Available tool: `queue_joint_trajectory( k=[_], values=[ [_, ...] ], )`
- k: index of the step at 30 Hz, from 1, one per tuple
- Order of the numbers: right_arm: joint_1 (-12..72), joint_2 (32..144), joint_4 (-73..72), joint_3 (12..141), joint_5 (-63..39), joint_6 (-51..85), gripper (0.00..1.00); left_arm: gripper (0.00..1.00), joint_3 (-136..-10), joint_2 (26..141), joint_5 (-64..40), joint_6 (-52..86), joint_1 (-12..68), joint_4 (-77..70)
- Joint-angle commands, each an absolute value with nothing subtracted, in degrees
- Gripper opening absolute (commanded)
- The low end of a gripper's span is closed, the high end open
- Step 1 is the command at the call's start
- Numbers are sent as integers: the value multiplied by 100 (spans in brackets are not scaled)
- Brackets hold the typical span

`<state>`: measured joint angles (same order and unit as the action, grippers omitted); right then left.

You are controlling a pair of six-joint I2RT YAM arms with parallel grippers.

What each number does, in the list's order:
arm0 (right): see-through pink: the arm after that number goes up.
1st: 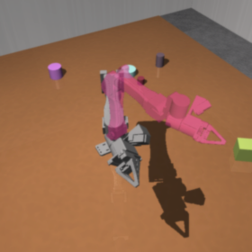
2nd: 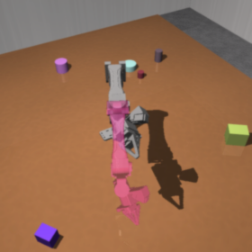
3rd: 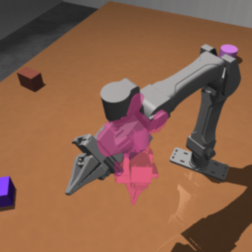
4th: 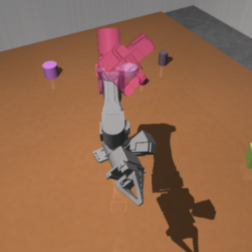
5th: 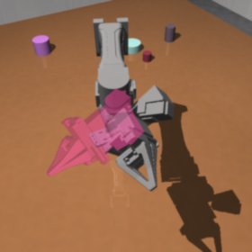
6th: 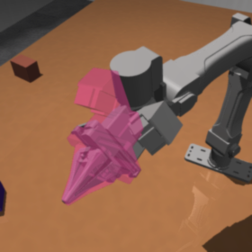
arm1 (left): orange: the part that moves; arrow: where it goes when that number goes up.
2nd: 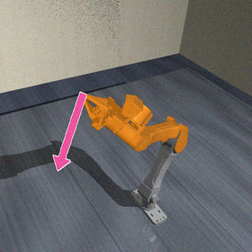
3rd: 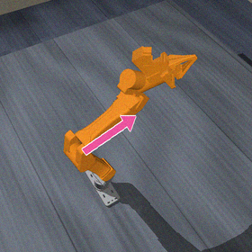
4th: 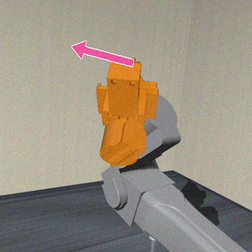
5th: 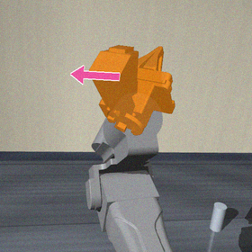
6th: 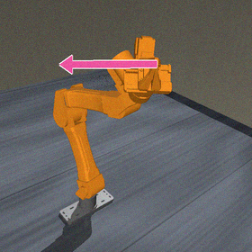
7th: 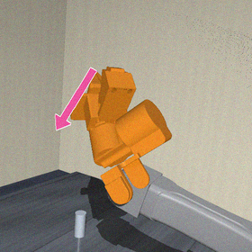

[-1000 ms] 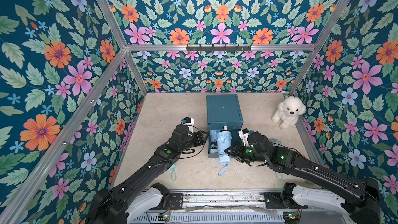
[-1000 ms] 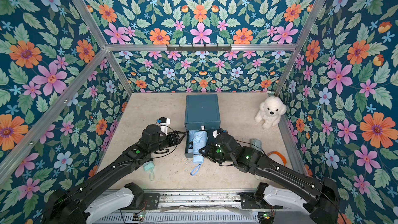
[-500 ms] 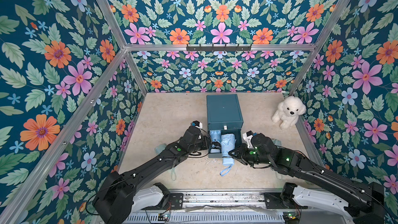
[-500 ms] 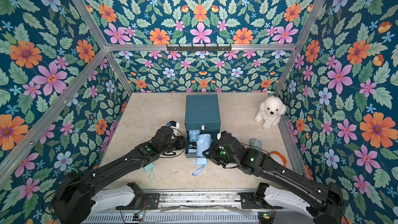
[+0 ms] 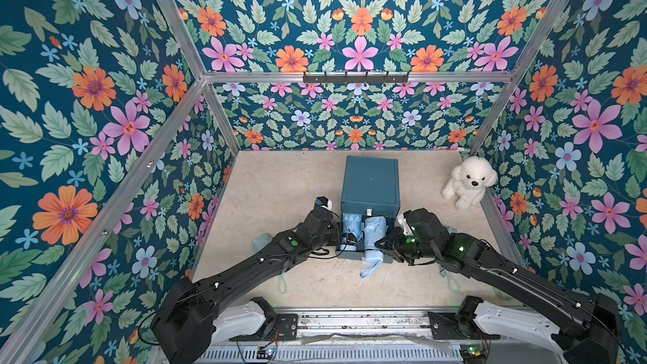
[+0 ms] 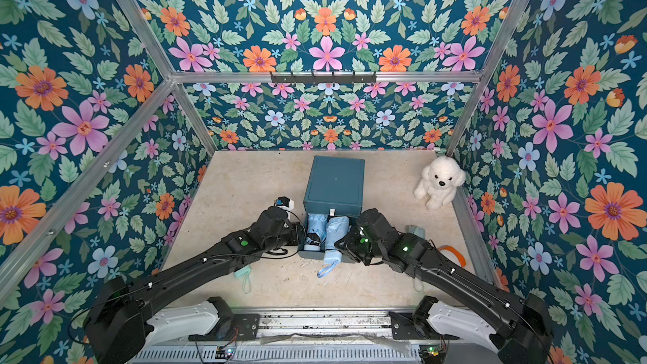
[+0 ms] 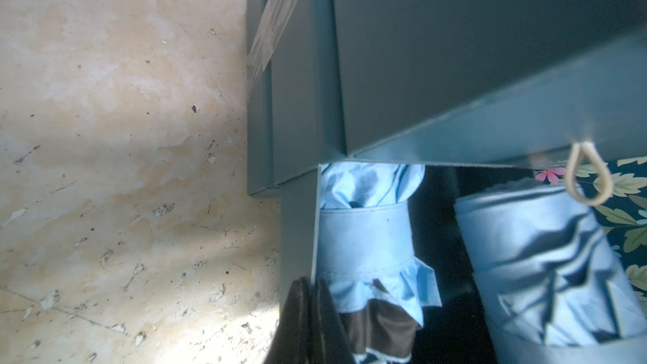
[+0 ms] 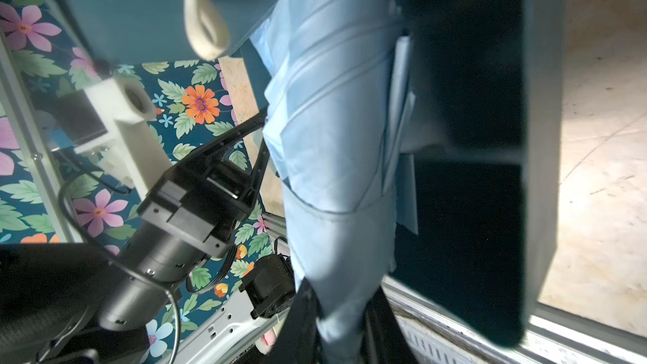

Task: Place the umbrella in the drawer by color
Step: Place the umbrella in the drawer.

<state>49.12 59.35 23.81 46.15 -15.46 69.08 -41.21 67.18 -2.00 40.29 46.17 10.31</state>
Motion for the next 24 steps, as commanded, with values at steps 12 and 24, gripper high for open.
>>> queue_joint_trajectory(
  k=[12,24],
  values=[
    [4352,6478,1244,4252,-1625,6742,0,0,-4210,6740,-341,4019,4746,1116],
    [4355,6456,544,4035,-509,6646,0,0,-4262,6778,-343,4014,4772,1116]
  ],
)
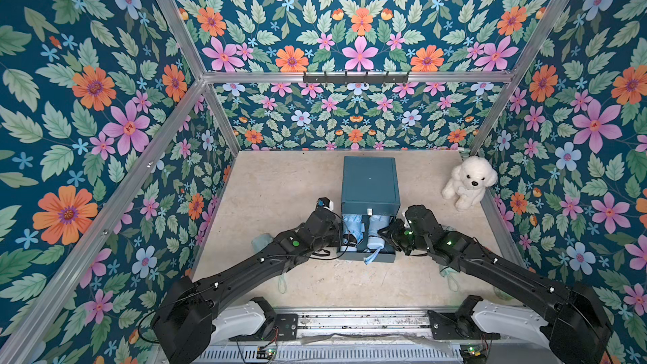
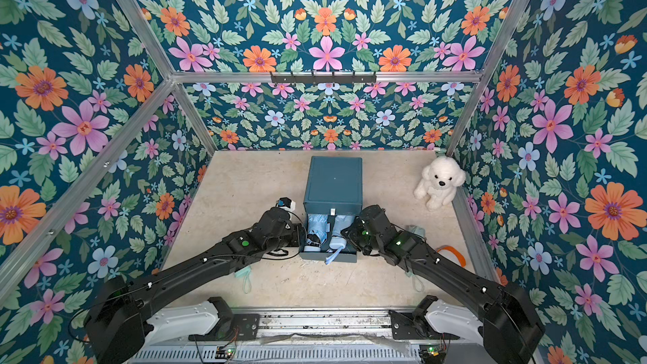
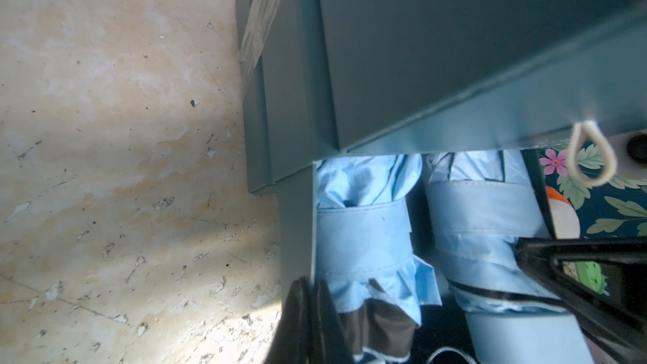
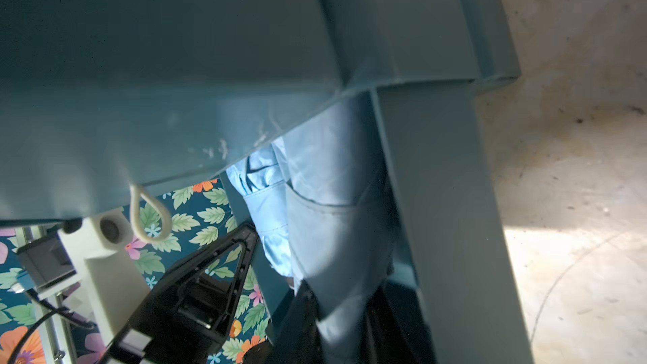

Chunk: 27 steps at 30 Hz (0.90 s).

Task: Place the umbrella in the drawer by color
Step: Place the umbrella in the drawer.

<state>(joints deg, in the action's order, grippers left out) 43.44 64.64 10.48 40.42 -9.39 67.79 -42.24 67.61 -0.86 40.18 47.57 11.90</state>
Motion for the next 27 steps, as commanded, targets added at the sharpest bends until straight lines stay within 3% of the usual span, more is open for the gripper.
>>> queue_joint_trajectory(
  k=[1,4,5,6,8,11,15,20,23,27],
  values=[
    [4351,6491,536,4023,-480,6618,0,0,-4256,6786,-351,4007,4772,1116],
    [4359,6661,527,3965,-496,6545,0,0,-4263,6785,-352,3999,4773,1116],
    [4359,6712,548,3966,-517,6497,5,0,-4264,6779,-350,3997,4772,1116],
    [4368,6749,600,3973,-528,6462,20,0,-4264,6776,-351,3999,4772,1116],
    [4431,6718,689,4011,-472,6385,36,0,-4263,6778,-336,4006,4772,1112],
    [4606,6562,1148,4248,-107,6222,48,0,-4271,6812,-334,4055,4772,1099],
    [4876,6469,2134,4727,450,5963,58,0,-4285,6838,-260,4152,4772,1099],
    [5340,6618,3151,5225,865,5787,55,0,-4285,6788,-211,4244,4772,1085],
    [5750,6748,3453,5537,1066,5688,35,0,-4292,6750,-202,4279,4772,1081],
    [6391,6927,4066,6108,1841,5809,22,0,-4289,6766,-200,4309,4772,1063]
  ],
)
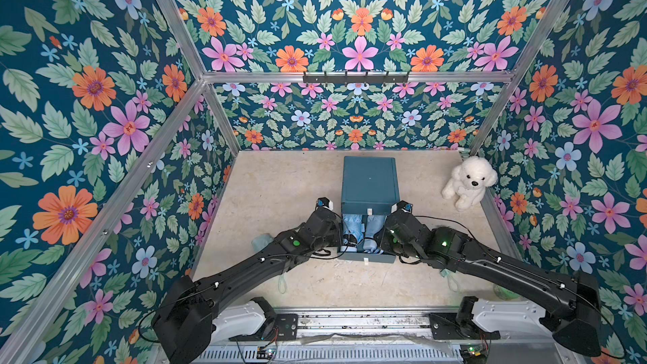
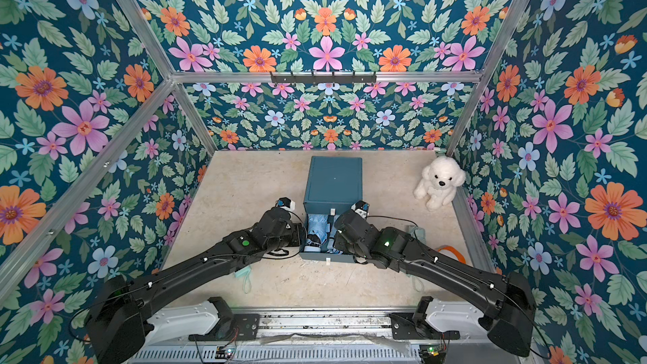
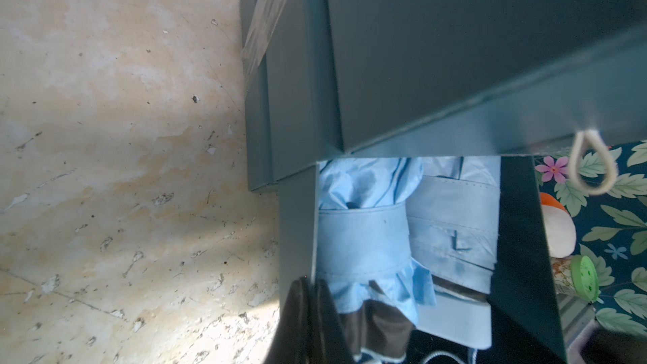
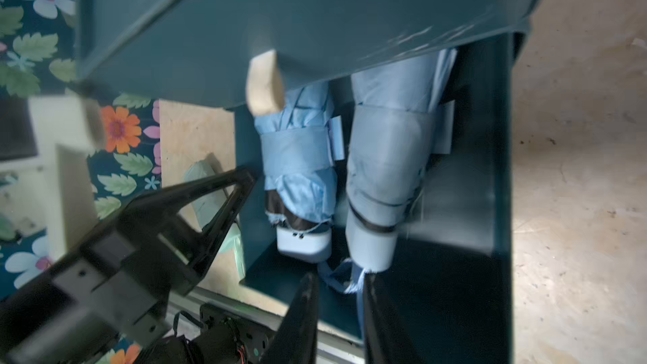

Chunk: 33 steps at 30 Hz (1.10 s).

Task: Place the umbrella in the drawer by color
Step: Place the umbrella in the drawer.

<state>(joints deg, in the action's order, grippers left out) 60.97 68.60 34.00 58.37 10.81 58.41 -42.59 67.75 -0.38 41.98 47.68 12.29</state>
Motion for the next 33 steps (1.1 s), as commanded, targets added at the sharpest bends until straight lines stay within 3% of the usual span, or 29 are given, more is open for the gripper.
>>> queue_joint_trajectory(
  k=[1,4,8,13,17,23,27,31,33],
  values=[
    [6529,6955,4154,6205,1978,5858,21,0,-4281,6781,-201,4323,4772,1055],
    [6873,7125,4404,6405,2309,6005,18,0,-4272,6816,-237,4347,4772,1021],
    [6972,7272,4106,6150,2023,6078,7,0,-4280,6812,-270,4352,4772,993],
    [6728,7193,4046,5765,2048,6218,0,12,-4264,6782,-281,4358,4772,942],
    [6482,7119,3808,5515,1924,6124,0,20,-4236,6804,-312,4372,4772,888],
    [6287,7249,3733,5364,1820,6066,0,46,-4215,6777,-326,4371,4777,848],
    [6305,7201,4008,5589,2085,6006,0,53,-4373,6669,-296,4364,4764,973],
    [7247,6884,4233,6069,3138,5910,1,61,-4927,6468,52,4094,4730,1461],
    [7804,6782,4206,6067,3509,5969,9,65,-5314,6417,358,3885,4628,1681]
  ],
)
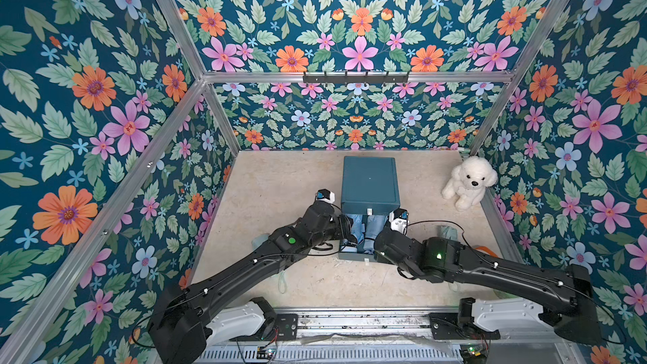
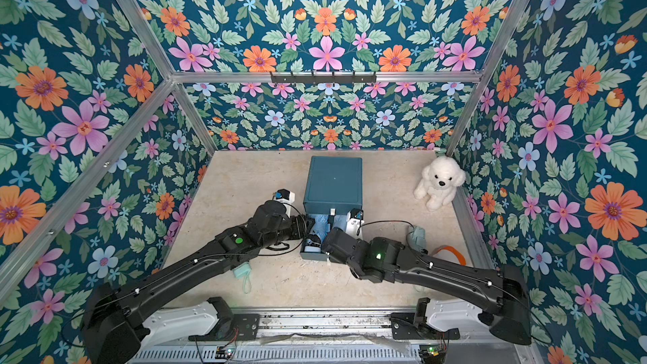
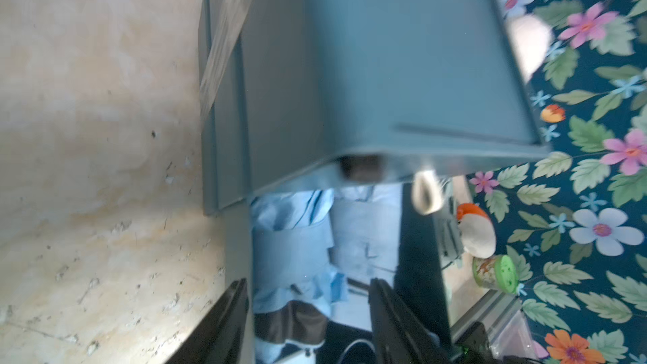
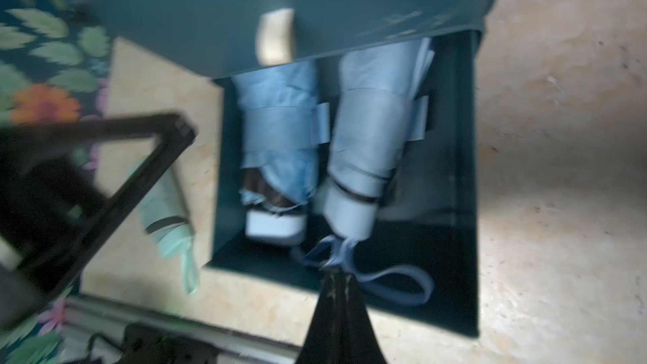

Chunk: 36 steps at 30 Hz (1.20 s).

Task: Place the umbrella in the drawer by color
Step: Place the umbrella in the drawer, then close the drawer in the storage box.

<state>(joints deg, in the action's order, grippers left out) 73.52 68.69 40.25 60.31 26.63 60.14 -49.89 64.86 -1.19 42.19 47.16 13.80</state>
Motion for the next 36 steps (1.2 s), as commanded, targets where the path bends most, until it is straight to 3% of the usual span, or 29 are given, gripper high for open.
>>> queue_joint_trajectory(
  k=[1,3,9,10,12,13,21,25,36],
  values=[
    [8054,6754,4135,5990,3637,6040,18,67,-5464,6435,494,3786,4555,1719],
    [8582,6723,3910,5679,3898,6316,27,73,-5832,6569,774,3547,4374,1773],
    [9097,6433,2376,4142,3839,7100,36,78,-6625,7481,115,3147,3715,1342],
    [9097,6416,2075,3947,3798,7119,41,78,-6720,7619,25,3142,3641,1317],
    [9099,6517,1772,3719,3801,7269,63,77,-6867,7926,-326,3144,3461,1251],
    [9092,6603,1736,3714,3835,7262,67,77,-6890,8026,-472,3182,3397,1232],
    [8685,7259,1136,3871,3883,6400,73,76,-6582,8274,-1262,3260,3357,929],
    [8305,7155,306,3576,3604,5945,72,73,-6565,8303,-1073,3286,3382,1049],
    [7853,6861,-119,3256,3616,5500,64,59,-6412,8205,-362,3094,3694,1638]
  ],
)
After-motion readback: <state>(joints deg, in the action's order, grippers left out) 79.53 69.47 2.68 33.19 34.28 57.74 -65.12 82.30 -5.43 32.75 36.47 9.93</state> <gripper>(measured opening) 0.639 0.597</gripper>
